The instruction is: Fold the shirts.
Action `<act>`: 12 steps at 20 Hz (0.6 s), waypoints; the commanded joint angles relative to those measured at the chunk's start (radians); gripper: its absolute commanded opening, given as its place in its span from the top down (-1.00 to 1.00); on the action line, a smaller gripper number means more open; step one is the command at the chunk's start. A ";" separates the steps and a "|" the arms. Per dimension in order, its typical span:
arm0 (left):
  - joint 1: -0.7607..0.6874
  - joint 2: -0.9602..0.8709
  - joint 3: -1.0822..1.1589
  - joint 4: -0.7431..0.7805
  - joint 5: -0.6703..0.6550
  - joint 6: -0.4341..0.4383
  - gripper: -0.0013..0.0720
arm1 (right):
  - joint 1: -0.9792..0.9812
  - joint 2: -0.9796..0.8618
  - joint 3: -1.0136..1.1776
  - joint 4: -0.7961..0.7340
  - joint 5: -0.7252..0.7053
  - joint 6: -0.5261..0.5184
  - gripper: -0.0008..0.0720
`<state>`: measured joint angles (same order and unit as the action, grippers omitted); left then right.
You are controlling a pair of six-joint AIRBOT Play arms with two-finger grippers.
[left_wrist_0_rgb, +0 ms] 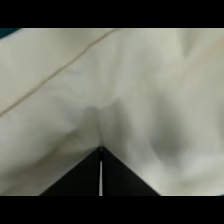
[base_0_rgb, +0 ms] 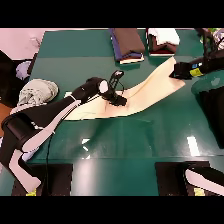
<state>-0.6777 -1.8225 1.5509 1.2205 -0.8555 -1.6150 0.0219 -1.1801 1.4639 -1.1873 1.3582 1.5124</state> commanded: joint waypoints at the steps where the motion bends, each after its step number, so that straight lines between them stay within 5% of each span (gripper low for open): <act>1: -0.007 -0.019 0.011 -0.035 0.002 0.024 0.90 | 0.063 0.003 0.081 0.044 0.013 0.025 0.93; 12: 0.118 0.191 0.050 0.119 -0.082 0.008 0.90 | 0.195 -0.018 0.138 0.136 -0.065 0.062 0.93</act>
<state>-0.6147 -1.7222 1.5936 1.2663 -0.9131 -1.6001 0.1791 -1.1843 1.5940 -1.1099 1.3304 1.5673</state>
